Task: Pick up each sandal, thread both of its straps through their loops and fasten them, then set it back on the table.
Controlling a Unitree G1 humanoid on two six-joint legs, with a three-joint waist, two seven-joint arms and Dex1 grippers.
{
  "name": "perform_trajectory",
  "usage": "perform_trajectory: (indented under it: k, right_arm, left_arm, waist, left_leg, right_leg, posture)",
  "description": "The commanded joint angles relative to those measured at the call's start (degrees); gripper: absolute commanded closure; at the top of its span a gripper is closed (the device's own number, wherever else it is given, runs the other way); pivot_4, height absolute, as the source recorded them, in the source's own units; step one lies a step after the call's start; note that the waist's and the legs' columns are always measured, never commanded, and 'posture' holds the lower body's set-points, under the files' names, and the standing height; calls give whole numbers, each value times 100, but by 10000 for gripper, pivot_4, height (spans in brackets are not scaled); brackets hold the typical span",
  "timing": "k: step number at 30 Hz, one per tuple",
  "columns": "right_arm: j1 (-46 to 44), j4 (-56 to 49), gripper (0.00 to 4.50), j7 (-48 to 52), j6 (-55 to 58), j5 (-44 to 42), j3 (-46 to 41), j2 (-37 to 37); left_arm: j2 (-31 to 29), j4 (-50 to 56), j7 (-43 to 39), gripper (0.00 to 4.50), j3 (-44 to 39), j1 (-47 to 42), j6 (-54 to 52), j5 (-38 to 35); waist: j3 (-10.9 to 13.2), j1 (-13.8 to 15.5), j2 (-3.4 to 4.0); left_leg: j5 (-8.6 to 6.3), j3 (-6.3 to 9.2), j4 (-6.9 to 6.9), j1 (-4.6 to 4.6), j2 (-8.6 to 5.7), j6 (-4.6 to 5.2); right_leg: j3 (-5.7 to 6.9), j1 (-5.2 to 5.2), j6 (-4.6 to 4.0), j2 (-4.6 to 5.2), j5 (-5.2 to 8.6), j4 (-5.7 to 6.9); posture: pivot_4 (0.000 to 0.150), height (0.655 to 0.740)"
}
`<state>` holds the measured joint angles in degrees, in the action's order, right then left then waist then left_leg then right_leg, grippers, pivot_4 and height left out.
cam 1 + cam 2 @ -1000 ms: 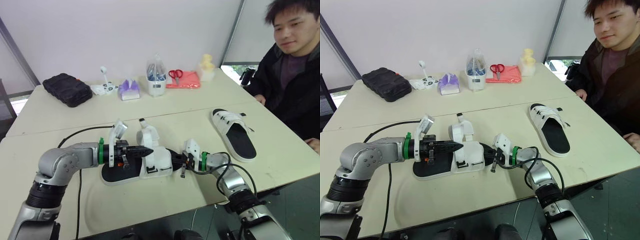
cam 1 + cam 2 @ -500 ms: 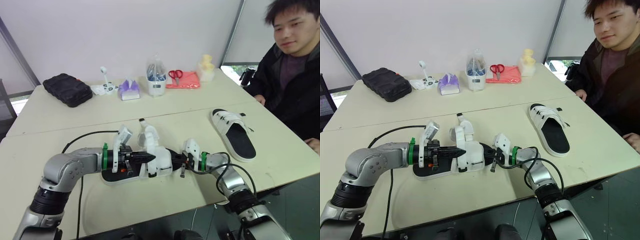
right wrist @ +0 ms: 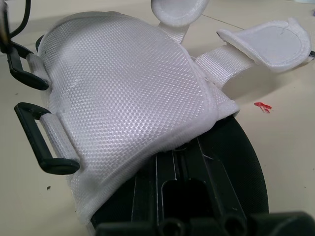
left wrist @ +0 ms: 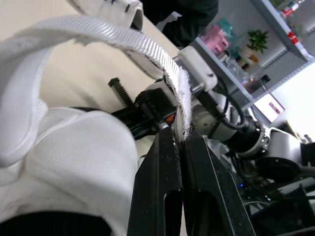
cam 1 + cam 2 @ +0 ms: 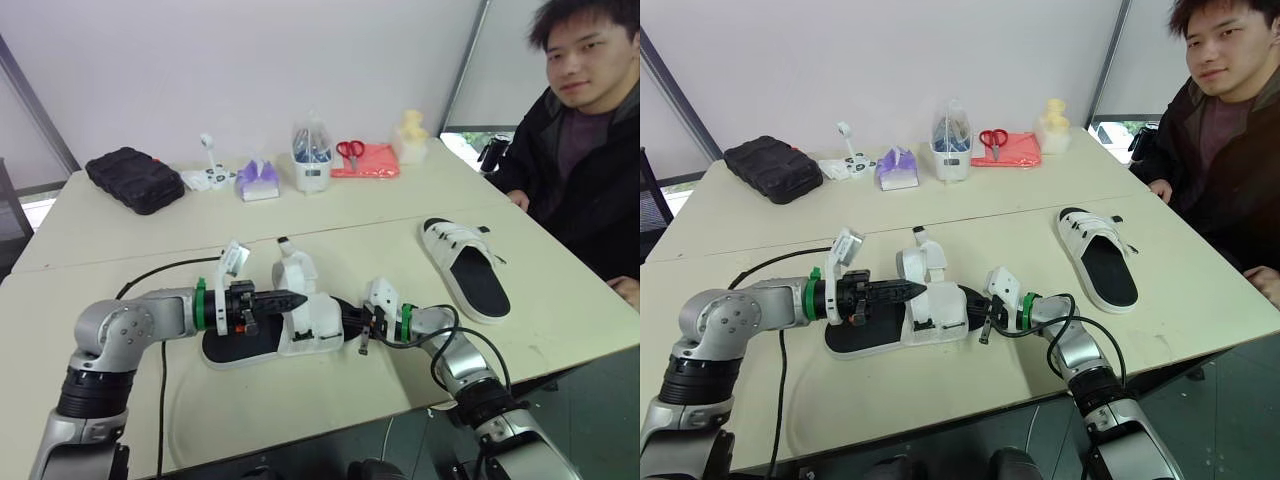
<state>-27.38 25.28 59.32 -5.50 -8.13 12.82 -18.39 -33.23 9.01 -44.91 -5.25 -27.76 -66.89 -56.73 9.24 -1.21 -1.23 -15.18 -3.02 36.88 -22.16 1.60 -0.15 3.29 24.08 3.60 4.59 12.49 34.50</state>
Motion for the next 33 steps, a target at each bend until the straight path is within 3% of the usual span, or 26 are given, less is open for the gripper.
perform_trajectory:
  k: [1, 15, 22, 33]
  right_arm:
    - [289, 455, 45000, -9, 233, 424, 414, 57]
    - [345, 406, 45000, -45, 247, 417, 423, 66]
    - [352, 415, 45000, -47, 240, 425, 437, 79]
    - [368, 401, 45000, -51, 245, 428, 436, 83]
  left_arm:
    - [-53, 95, -98, 44364, 91, 49, 173, 152]
    - [-44, 6, -281, 44364, 281, 47, 525, 651]
    - [119, -170, -203, 44364, -150, -291, 103, 134]
    - [37, -47, -226, 44364, 23, -25, 153, 314]
  waist:
    - [0, -2, 0]
    - [-1, 1, 0]
    - [-1, -2, 0]
    - [-1, -7, 0]
  left_leg:
    - [0, 0, 1, 0, 0, 0]
    - [0, 0, 2, 0, 3, -1]
    - [-1, 0, 6, -1, 3, 0]
    - [-1, 0, 9, 0, 5, 0]
  right_leg:
    - [0, 0, 0, 0, 0, 0]
    - [-3, 0, -4, 3, -1, 0]
    - [-3, -1, -4, 1, -1, 1]
    - [-2, 0, -3, -3, -2, 7]
  posture:
    - [1500, 7400]
    - [1500, 7400]
    - [1500, 7400]
    - [1500, 7400]
